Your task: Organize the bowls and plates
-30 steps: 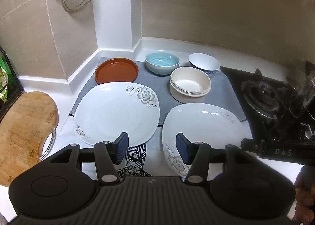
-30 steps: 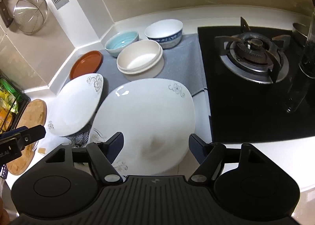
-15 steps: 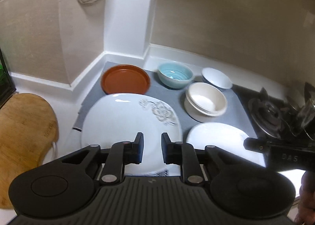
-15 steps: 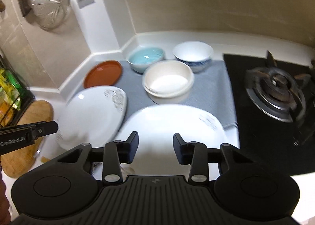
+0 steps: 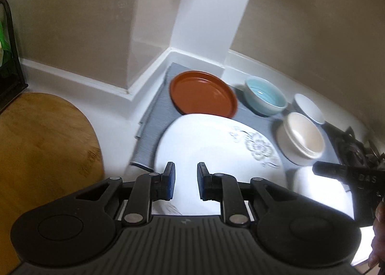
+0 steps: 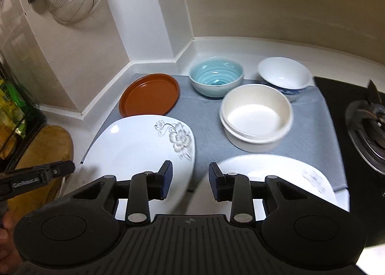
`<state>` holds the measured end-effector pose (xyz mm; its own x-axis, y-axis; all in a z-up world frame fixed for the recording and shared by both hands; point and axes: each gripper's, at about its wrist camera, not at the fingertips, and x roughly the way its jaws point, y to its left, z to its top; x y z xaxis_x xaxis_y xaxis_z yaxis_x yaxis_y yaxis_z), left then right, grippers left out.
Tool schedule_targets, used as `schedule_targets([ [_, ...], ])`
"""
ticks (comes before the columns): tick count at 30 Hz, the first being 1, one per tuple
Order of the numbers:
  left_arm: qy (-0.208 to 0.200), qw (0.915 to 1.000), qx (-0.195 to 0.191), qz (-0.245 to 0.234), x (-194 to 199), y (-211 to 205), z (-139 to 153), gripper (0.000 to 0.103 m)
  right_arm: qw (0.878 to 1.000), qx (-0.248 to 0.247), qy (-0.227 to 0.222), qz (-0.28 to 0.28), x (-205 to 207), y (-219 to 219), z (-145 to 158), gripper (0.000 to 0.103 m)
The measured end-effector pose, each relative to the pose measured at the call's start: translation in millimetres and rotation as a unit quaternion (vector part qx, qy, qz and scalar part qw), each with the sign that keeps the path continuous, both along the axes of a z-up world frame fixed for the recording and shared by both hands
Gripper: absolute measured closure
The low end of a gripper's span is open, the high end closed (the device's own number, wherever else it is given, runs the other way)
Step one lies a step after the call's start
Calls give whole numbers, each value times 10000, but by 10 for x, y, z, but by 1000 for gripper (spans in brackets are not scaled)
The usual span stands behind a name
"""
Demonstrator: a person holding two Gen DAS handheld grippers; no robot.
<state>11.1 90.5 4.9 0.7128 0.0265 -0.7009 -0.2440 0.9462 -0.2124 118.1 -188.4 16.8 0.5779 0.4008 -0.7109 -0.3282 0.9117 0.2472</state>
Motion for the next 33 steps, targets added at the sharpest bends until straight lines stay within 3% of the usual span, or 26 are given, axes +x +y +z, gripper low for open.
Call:
schedule_targets([
  [12, 219, 9990, -380, -120, 278, 406, -253, 82, 9982, -255, 449, -297, 406, 369, -357, 67],
  [21, 339, 9971, -654, -195, 424, 510, -452, 82, 9960, -493, 720, -195, 502, 512, -528, 67],
  [33, 435, 9945, -835, -458, 601, 539, -589, 82, 9935, -412, 1053, -113, 586, 598, -654, 65],
])
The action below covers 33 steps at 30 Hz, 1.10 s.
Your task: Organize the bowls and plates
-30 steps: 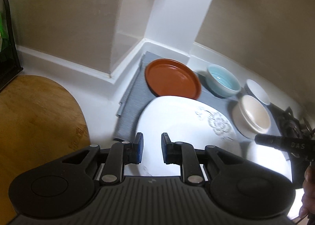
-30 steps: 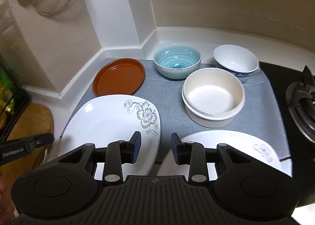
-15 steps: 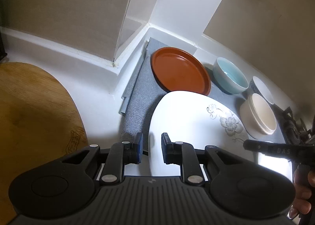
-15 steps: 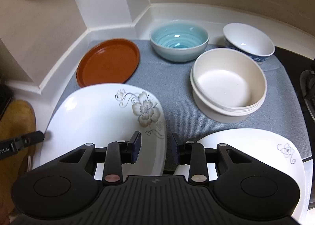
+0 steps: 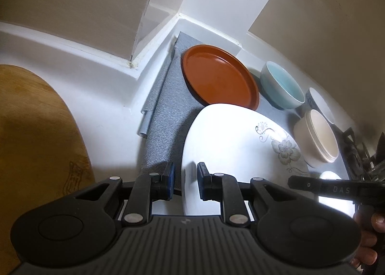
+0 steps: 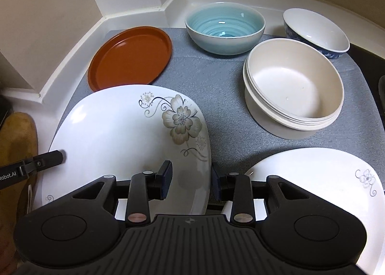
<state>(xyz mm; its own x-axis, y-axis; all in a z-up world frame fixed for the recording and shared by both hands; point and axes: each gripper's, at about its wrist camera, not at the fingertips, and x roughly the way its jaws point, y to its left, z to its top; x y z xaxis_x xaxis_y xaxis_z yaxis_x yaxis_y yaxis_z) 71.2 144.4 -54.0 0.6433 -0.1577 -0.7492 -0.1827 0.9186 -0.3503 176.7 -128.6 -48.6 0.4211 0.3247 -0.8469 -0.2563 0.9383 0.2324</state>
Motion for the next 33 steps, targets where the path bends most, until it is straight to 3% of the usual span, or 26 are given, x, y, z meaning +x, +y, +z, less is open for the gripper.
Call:
schedule_targets([
  [8, -5, 9998, 0, -213, 75, -38, -57, 83, 9999, 36, 149, -11, -15, 4, -56, 66],
  [14, 0, 9998, 107, -182, 28, -49, -10, 84, 9995, 248, 166, -124, -5, -68, -60, 72],
  [25, -340, 9985, 429, -86, -268, -191, 408, 84, 9981, 590, -193, -11, -206, -237, 245, 74],
  [33, -531, 9964, 551, -359, -352, -687, 660, 84, 9951, 781, -544, -270, -433, -744, 461, 75],
])
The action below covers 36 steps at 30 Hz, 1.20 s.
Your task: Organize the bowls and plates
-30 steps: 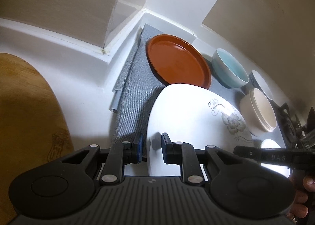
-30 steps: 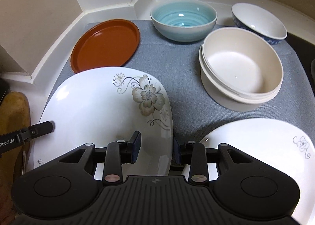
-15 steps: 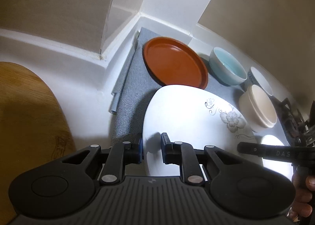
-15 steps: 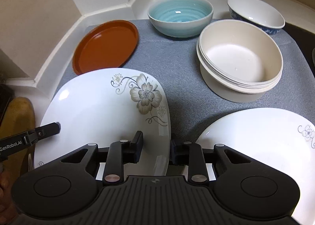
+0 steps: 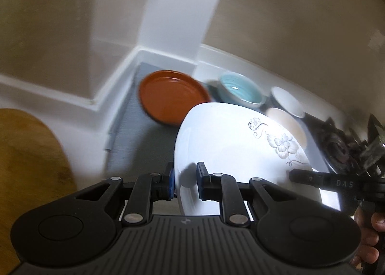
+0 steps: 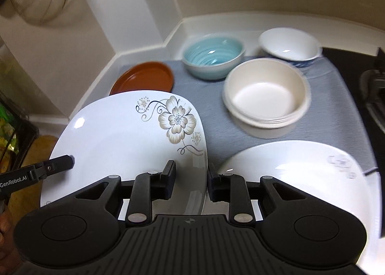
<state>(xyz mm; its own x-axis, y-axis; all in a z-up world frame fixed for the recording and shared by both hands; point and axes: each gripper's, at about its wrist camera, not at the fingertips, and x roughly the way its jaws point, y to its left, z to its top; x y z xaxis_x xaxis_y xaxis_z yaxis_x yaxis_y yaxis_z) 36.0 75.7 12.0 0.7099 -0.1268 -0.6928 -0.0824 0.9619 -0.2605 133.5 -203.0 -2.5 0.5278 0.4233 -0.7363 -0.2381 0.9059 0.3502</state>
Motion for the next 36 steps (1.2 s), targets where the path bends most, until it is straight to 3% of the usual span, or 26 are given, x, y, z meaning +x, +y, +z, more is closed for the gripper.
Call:
schedule_targets([
  [7, 76, 9993, 89, -366, 50, -673, 15, 84, 9988, 52, 19, -484, -149, -655, -47, 74],
  [15, 350, 9969, 239, -665, 114, -1111, -189, 84, 9967, 71, 236, -777, -296, -1097, -350, 75],
  [36, 517, 9949, 436, -744, 184, -1407, -308, 84, 9952, 225, 399, -869, -267, -1430, -610, 75],
])
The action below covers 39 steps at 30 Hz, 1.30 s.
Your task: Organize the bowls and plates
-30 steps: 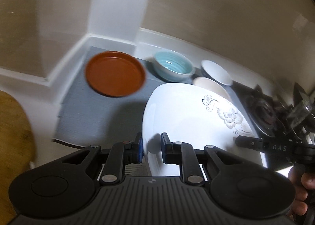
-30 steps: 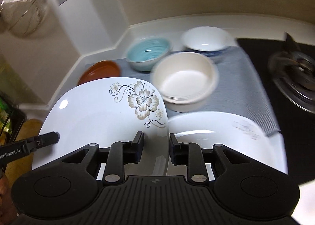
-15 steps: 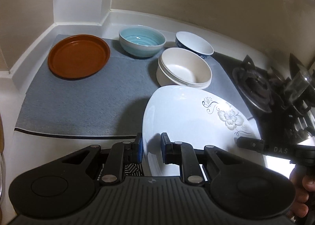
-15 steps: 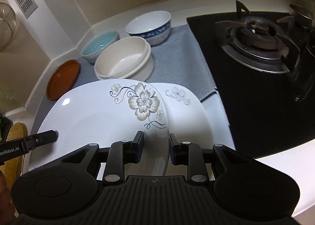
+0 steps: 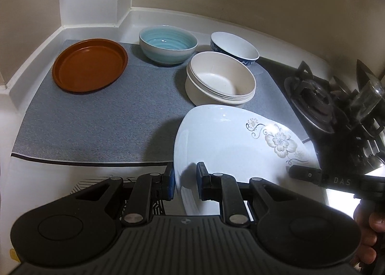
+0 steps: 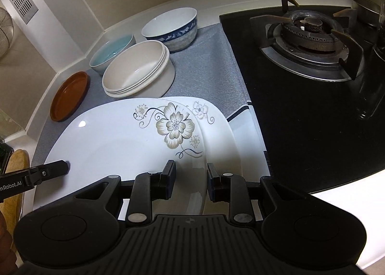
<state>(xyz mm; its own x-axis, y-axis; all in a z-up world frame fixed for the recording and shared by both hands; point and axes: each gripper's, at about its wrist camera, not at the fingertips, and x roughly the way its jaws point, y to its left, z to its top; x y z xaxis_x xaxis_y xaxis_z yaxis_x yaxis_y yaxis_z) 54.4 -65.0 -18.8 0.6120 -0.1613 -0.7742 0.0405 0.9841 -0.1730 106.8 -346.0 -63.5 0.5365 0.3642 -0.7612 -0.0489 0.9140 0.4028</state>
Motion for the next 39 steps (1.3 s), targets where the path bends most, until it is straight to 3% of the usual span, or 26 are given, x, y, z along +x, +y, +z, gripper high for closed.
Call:
schedule_targets([
  [39, 92, 9998, -89, 128, -7, 15, -64, 83, 9983, -497, -219, 229, -36, 115, 43, 74],
])
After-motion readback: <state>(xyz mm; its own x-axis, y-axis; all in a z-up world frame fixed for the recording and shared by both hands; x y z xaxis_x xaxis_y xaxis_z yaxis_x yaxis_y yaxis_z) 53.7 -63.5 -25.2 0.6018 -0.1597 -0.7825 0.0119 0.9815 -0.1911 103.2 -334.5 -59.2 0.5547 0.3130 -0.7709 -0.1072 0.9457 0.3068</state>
